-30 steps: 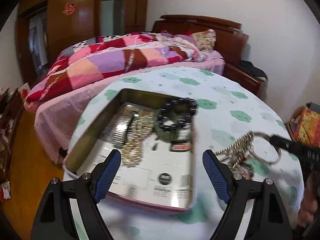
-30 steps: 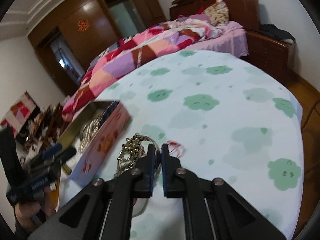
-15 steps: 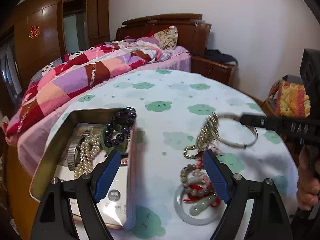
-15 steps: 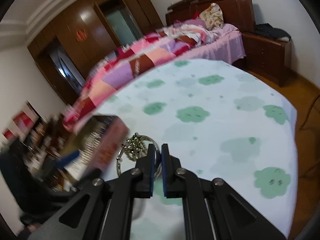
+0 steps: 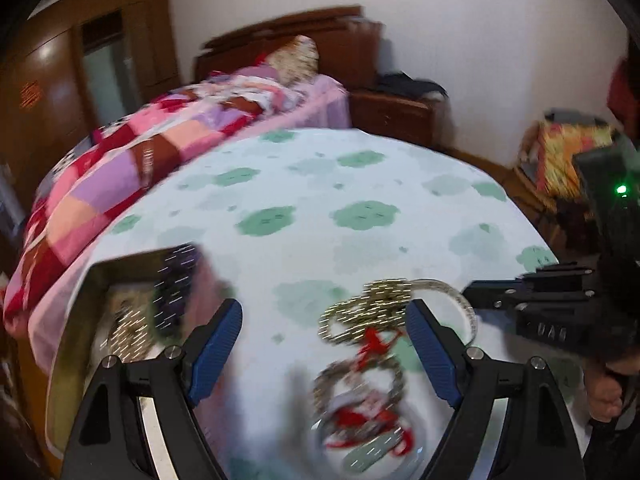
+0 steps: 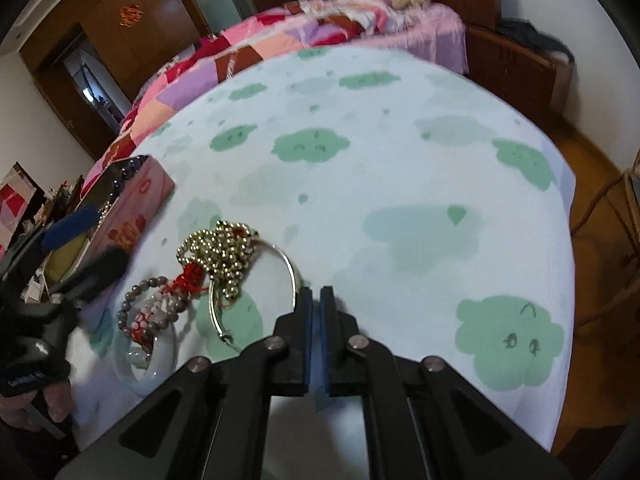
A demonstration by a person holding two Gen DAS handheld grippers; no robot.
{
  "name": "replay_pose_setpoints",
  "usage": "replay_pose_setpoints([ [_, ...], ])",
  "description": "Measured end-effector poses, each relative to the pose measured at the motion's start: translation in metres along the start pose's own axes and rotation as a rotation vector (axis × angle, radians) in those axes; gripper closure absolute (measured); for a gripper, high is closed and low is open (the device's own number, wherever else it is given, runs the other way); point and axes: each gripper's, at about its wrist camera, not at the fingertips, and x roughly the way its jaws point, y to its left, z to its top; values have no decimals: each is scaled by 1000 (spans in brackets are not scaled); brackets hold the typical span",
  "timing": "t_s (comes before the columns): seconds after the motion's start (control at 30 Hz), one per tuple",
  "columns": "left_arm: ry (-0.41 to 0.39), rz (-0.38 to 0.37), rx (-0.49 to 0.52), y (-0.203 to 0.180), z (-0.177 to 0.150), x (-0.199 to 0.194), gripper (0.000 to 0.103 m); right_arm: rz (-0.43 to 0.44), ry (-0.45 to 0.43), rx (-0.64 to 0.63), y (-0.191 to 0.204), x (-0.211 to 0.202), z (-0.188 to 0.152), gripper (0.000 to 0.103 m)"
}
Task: Organize jewelry
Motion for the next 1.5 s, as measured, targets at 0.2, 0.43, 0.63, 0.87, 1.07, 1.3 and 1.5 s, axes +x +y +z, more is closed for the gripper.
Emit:
replay_pose_setpoints([
  [0.2,111,-94,-6,-13,10,46,51,84,-8,57,-9,1,1,97],
  [0.43,90,-173,-29,-17,8,42,103,75,-36,46,-3,1,-2,97],
  [0.63,0,-198,-14,-17,22,3,103,65,-48,38,-2,1,-2,97],
  [0.87,-48,-132,-48,0,32,-9,103,84,-61,34,0,2,-2,83],
  [1.07,72,-152,-163,18,26,34,67,94,-82,-66,20,3,-6,48],
  [1.3,115,-130,-142,10,15,48,60,19,-72,-96,19,5,-4,69],
  [1.5,114,-103,-130,13,3,44,37,-26,-50,-112,18,2,-3,72],
])
